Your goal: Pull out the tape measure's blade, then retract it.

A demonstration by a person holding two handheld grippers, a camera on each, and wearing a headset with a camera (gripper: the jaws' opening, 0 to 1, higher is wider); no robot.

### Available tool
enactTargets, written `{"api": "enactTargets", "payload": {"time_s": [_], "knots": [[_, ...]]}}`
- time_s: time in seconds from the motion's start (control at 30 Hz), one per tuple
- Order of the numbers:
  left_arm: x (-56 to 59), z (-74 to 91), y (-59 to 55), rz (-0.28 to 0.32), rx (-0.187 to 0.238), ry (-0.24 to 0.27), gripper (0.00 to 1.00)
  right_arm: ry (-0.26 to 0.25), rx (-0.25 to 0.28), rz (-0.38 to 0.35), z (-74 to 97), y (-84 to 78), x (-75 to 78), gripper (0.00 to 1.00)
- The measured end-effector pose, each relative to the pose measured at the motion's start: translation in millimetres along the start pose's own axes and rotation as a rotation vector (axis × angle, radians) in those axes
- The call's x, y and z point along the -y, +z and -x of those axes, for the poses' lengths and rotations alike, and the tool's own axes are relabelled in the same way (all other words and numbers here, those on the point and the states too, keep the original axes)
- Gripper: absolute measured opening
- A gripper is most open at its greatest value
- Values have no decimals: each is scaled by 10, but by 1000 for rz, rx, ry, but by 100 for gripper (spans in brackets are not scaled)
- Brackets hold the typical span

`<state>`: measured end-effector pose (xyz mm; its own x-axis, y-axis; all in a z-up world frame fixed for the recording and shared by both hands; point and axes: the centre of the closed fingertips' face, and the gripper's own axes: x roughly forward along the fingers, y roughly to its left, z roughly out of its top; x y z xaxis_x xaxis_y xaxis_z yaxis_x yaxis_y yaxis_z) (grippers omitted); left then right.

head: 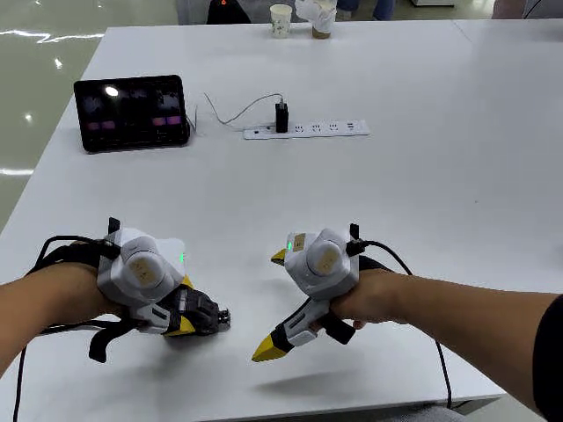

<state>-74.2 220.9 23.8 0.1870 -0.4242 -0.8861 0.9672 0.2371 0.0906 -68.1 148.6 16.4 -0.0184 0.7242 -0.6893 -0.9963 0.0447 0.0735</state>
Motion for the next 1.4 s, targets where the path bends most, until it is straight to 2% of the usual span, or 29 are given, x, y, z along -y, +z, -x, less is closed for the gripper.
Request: {"api": "enactTargets", "payload": {"time_s": [0.17,0.4,0.67,0.93,1.0,1.03,1.13,1.23,1.27,1.4], "knots": [[-4,-1,4,7,4,2,29,-27,6,8,-88,36,34,99],[-9,-6,4,11,13,6,29,-4,17,14,-196,125,4,99],[-6,-15,-2,16,19,4,29,33,-9,28,-336,101,-90,99],[-9,-21,-7,20,23,4,30,52,-17,49,-387,89,-141,99],[-12,-27,-13,21,23,5,30,48,-19,57,-384,91,-133,83],[-14,-30,-15,21,22,6,30,26,-11,73,-390,108,-98,76],[-17,-29,-15,22,22,8,30,40,-6,67,-401,125,-129,76],[-21,-33,-18,23,23,10,30,27,-11,128,-429,124,-119,63],[-20,-34,-18,24,23,11,30,20,-17,135,-438,117,-112,57],[-15,-34,-18,25,23,15,30,6,-36,160,-480,78,-82,42]]}}
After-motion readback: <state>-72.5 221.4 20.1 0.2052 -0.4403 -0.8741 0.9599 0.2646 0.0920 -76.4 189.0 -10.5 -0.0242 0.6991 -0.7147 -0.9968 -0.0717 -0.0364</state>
